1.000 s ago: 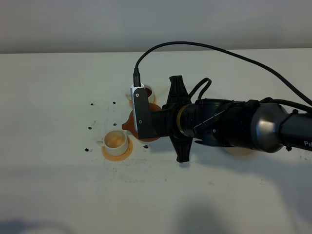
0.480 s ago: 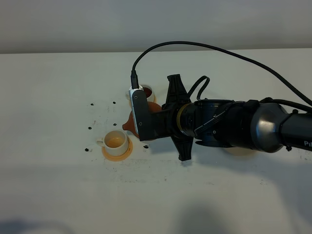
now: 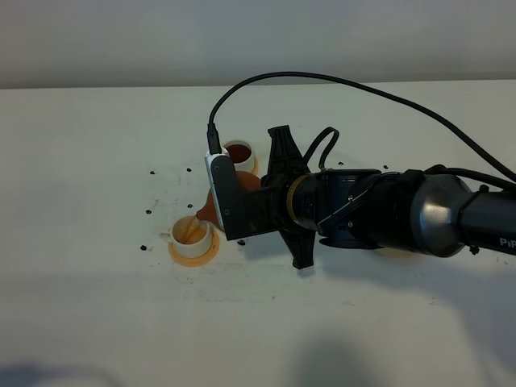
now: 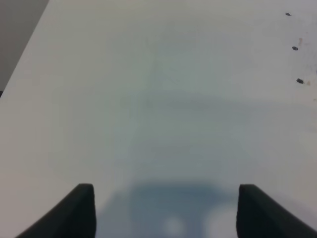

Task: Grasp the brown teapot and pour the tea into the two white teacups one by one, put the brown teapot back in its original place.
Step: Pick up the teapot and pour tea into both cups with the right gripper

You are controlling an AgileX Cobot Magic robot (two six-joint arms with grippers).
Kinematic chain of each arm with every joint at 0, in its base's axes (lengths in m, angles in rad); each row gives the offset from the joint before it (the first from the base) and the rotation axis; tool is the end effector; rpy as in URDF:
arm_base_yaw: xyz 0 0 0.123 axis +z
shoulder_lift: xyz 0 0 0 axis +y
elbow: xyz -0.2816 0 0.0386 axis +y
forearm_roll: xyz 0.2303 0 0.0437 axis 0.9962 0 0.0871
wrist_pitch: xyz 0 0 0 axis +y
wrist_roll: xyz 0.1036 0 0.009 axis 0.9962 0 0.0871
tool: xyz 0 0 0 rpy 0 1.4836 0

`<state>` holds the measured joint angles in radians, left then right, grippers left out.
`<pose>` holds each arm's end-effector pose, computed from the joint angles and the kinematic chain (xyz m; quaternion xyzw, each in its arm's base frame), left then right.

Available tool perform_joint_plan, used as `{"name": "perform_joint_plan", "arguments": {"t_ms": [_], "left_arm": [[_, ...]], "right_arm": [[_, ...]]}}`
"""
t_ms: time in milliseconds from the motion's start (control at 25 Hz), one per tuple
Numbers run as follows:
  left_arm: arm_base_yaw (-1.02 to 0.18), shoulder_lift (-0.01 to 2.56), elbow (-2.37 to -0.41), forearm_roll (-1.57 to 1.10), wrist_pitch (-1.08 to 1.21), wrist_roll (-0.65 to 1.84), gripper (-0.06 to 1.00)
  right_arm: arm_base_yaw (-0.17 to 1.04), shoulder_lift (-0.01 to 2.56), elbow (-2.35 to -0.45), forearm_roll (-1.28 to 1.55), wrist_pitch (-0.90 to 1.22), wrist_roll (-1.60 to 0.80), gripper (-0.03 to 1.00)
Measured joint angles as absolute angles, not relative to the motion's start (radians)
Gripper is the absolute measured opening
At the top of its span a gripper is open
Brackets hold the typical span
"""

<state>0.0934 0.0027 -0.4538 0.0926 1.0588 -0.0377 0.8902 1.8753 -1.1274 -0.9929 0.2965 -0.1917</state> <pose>-0.0041 0.0080 0.2507 -0.0572 0.8624 0.0602 0.4993 0.2640 0.2856 0.1813 -0.7679 0.5166 -0.1631 0.3420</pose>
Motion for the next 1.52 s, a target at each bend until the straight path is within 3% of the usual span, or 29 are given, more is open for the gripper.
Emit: {"name": "perform_joint_plan", "arguments": {"t_ms": [1520], "left_arm": [[0.093,0.003,-0.454,0.093,1.060,-0.038,0.57]], "right_arm": [[0.890,1.875,-1.127,-1.097,0.277,-0.208,0.09]]}}
